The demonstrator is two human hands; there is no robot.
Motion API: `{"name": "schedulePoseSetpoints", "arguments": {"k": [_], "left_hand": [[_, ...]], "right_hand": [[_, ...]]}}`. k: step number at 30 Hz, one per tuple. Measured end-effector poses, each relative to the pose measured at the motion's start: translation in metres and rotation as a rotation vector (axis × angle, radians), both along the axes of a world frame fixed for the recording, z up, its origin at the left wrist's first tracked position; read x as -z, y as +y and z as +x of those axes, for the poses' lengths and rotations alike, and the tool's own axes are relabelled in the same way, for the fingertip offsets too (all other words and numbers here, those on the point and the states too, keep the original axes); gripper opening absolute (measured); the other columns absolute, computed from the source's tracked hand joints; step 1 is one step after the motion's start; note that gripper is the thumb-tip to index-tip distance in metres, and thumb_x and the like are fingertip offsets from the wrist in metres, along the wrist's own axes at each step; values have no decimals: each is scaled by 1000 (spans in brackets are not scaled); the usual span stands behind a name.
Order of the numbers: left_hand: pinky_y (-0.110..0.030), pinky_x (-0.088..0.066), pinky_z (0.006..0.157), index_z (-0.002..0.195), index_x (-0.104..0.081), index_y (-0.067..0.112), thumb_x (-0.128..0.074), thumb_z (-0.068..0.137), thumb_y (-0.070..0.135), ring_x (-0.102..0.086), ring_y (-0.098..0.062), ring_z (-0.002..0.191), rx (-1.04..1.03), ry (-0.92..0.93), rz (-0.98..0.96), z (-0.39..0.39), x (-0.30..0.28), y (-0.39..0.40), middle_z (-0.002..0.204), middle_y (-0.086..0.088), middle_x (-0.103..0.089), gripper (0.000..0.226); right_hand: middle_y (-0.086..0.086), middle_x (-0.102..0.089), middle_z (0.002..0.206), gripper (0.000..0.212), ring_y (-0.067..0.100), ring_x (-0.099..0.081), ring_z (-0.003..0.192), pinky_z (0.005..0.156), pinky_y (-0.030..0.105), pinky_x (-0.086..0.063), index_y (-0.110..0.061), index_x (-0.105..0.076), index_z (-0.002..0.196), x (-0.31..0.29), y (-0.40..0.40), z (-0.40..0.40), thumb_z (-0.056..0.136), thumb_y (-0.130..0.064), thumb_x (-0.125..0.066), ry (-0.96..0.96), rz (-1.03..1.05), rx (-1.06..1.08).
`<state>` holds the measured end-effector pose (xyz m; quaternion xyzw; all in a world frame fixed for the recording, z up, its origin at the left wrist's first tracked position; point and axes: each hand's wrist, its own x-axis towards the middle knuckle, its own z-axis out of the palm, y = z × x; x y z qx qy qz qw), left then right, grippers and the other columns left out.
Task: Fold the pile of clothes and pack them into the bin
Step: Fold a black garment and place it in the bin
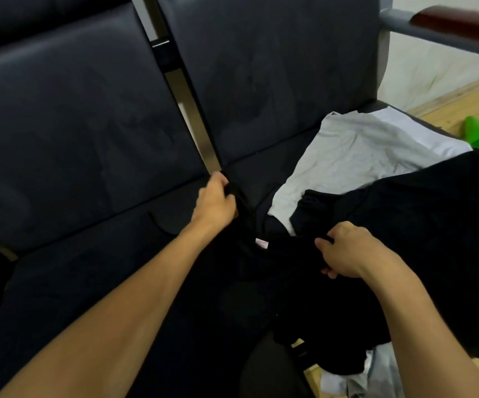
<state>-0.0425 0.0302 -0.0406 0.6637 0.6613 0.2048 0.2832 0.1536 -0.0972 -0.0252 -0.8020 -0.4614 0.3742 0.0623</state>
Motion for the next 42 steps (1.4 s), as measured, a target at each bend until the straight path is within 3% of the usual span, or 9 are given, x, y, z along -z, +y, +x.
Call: {"name": "schedulePoseSetpoints", "arguments": {"k": [5,11,19,23,29,31,34,39,42], "left_hand": [[-22,-40,47,110,-51,15,-48,90,-4,-51,-14,59,-178,-575,-221,13,-37,11,89,-9,-57,29],[-28,-56,87,118,-65,16,-67,90,5,-67,-17,96,57,-891,-455,27,-60,5,103,-5,-70,30],[-25,-54,83,107,-66,23,-69,87,2,-63,-15,92,276,-222,-153,55,-10,22,107,-9,-61,28],[-34,-46,102,107,-68,23,-67,91,9,-55,-26,122,326,-43,-115,69,7,28,124,-13,-59,21],[-41,-42,94,112,-56,24,-57,95,30,-45,-23,108,472,438,186,71,-3,8,113,-2,-41,18],[-40,-46,82,92,-58,22,-57,93,34,-51,-20,92,516,334,289,72,-10,-23,98,2,-49,12],[-36,-55,73,75,-68,17,-59,91,45,-65,-18,73,478,127,-58,71,-3,-64,74,0,-68,34],[-20,-47,78,90,-69,20,-58,97,39,-64,-4,75,500,-155,-437,75,2,-97,75,9,-66,23],[-22,-51,90,107,-69,23,-65,93,34,-65,-5,102,455,-358,-600,77,-2,-101,102,7,-70,18]], "right_hand": [[4,-73,73,24,23,-71,78,85,39,-58,-13,-61,115,-3,0,11,96,-22,-50,49,31,42],[5,-73,66,24,18,-74,72,83,37,-57,-10,-70,86,-22,-12,32,98,-27,-57,181,-33,12],[3,-71,63,3,17,-70,61,56,25,-49,-13,-72,90,-19,-23,48,89,-16,-72,176,4,102],[1,-65,48,25,15,-66,62,58,26,-42,-8,-63,88,-16,-19,48,100,-28,-55,223,-40,181],[13,-71,84,34,22,-70,73,71,35,-60,-5,-64,88,-14,-18,44,102,-33,-51,381,15,318],[12,-70,89,32,23,-72,82,76,36,-62,-6,-66,95,-16,-18,45,96,-37,-61,399,-1,279],[8,-67,93,31,19,-68,78,72,29,-61,-9,-68,97,-22,-18,41,84,-35,-77,371,-36,192],[10,-70,99,16,20,-68,75,87,38,-58,-20,-70,97,-22,-13,34,87,-31,-74,194,30,103],[9,-72,91,14,21,-72,73,86,38,-59,-18,-72,95,-24,-15,37,91,-32,-68,221,55,140]]}}
